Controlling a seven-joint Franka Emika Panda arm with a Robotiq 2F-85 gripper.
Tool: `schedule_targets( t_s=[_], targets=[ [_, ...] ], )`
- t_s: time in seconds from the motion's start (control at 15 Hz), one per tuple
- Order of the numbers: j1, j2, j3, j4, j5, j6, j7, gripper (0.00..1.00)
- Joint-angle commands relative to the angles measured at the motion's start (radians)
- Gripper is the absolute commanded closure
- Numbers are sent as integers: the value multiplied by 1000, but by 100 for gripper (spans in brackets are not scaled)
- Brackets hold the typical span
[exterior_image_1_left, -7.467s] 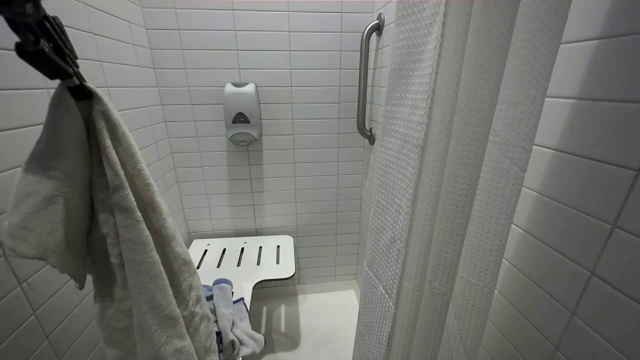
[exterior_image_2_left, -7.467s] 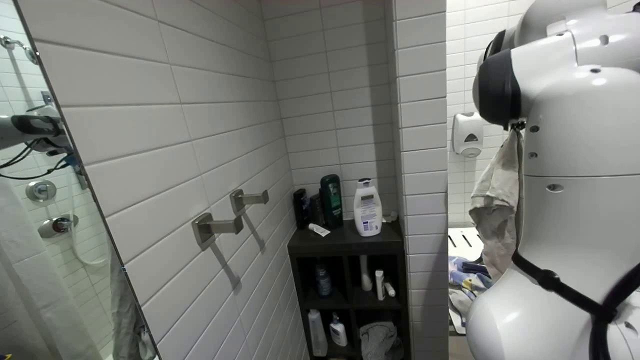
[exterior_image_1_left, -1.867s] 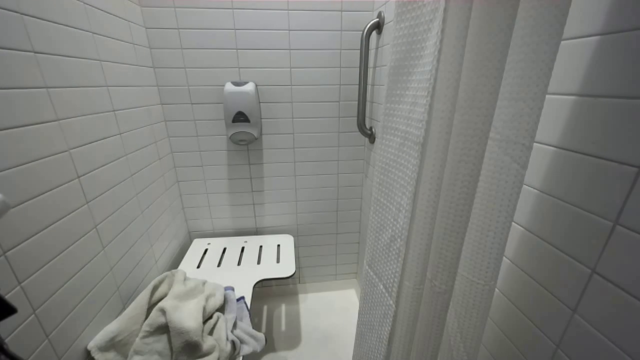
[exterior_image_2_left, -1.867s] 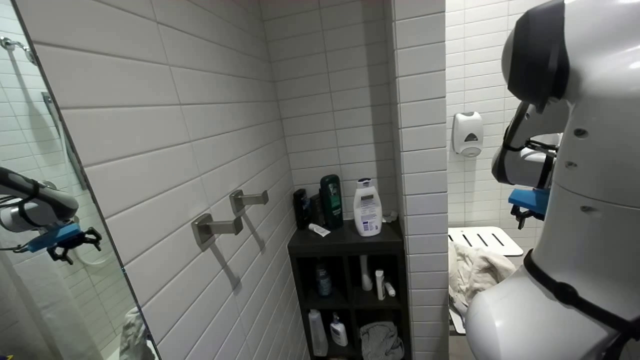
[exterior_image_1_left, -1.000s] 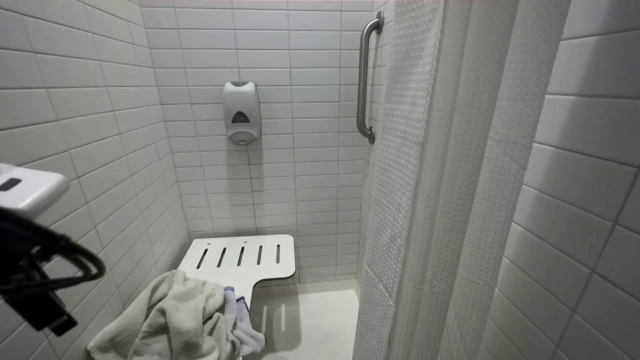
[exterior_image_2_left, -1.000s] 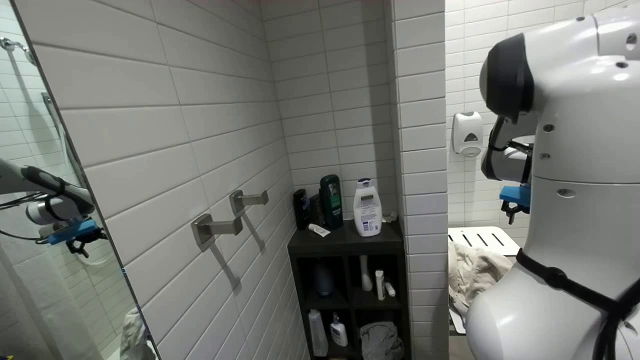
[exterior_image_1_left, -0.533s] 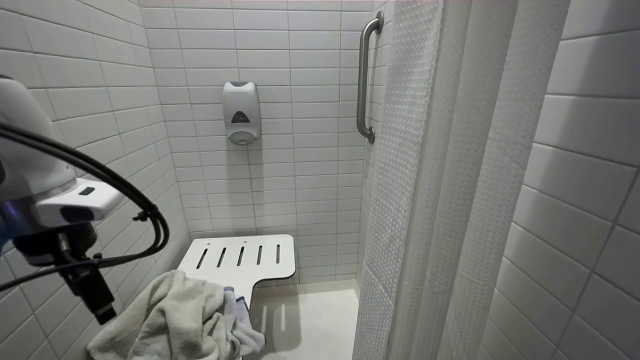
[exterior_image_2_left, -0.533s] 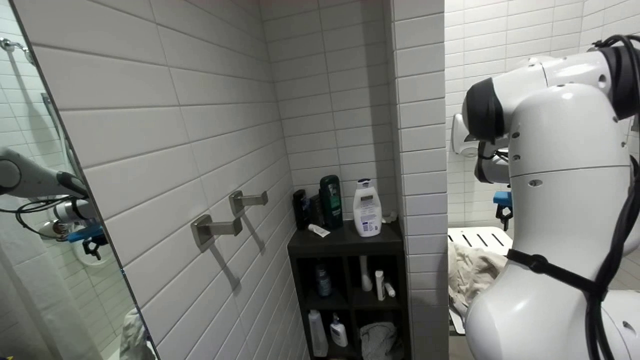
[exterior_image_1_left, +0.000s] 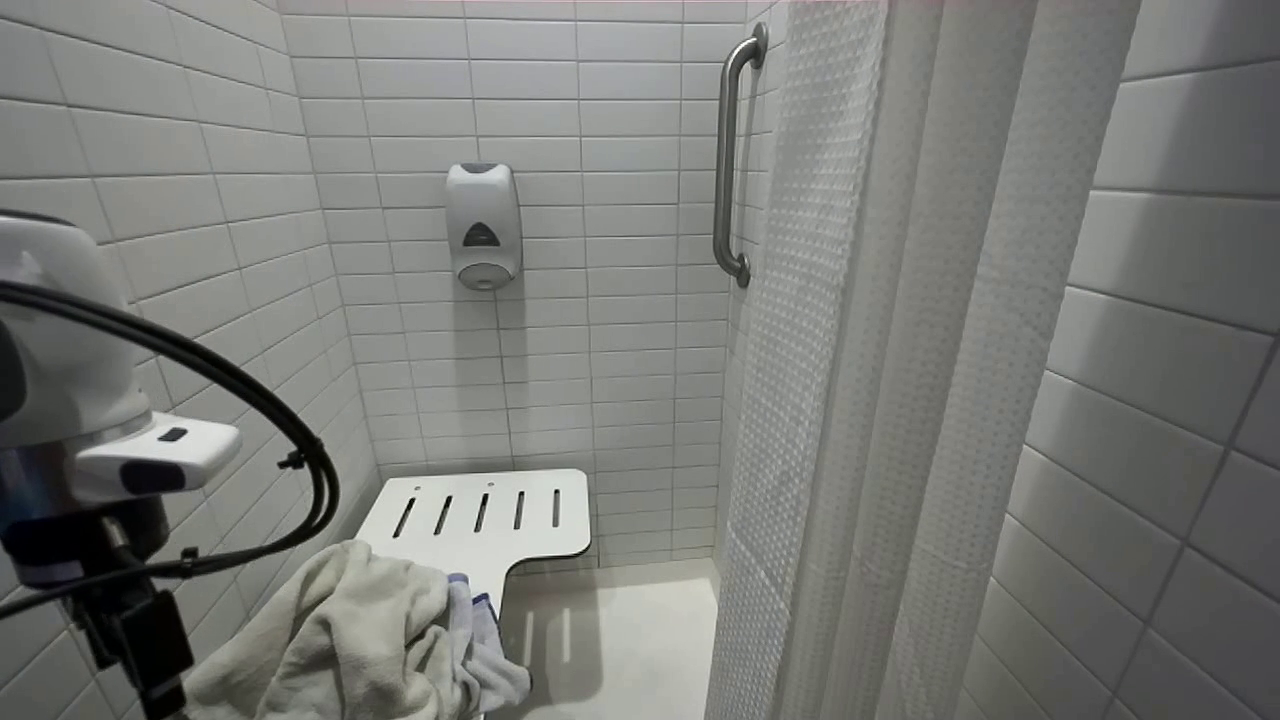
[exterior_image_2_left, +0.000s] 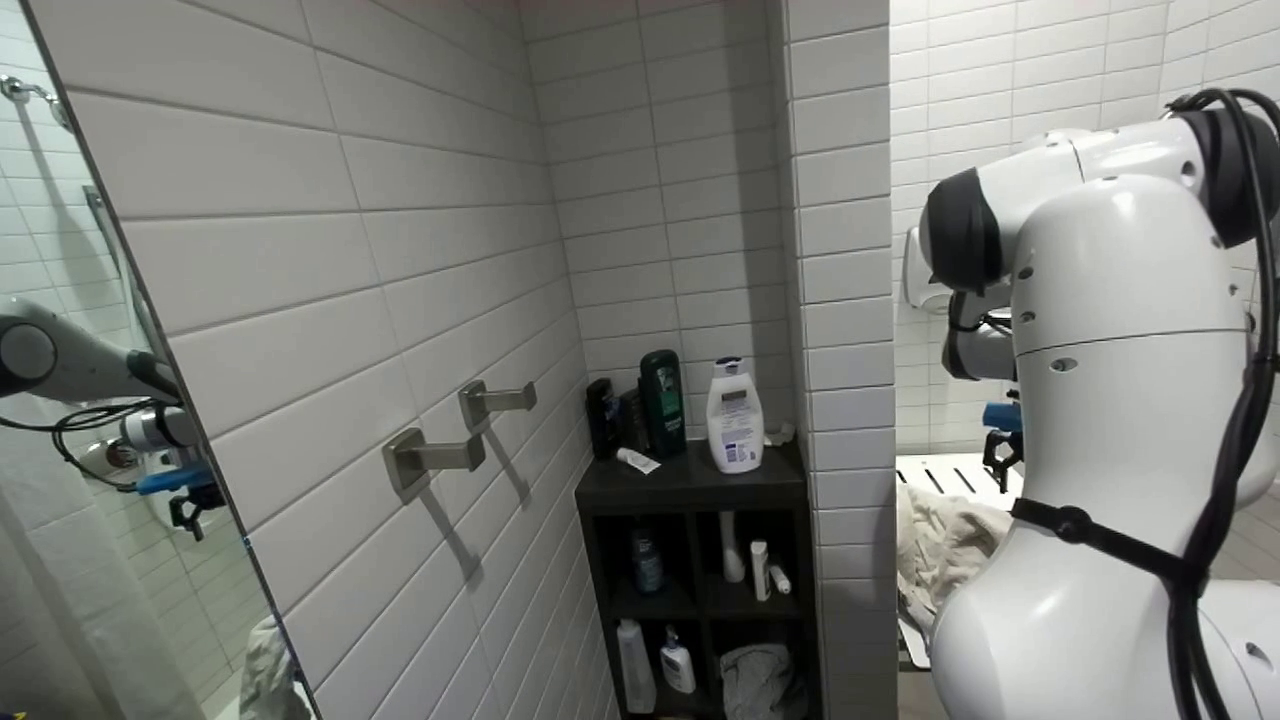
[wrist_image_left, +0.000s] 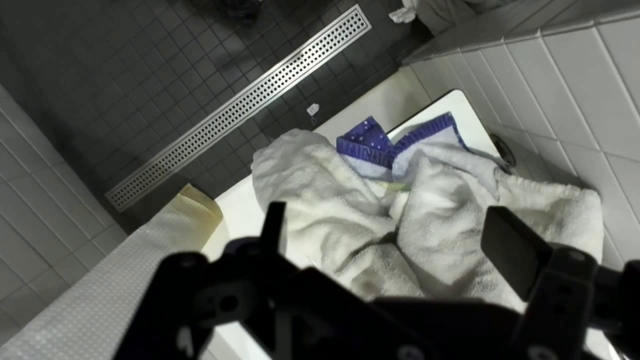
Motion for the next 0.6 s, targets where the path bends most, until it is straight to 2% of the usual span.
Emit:
schedule_targets(
  t_s=[0.0, 0.53],
  targets=[
    [-20, 49, 29, -28, 18, 39, -80, 0],
    [-56, 159, 55, -64, 31, 110, -141, 0]
  ],
)
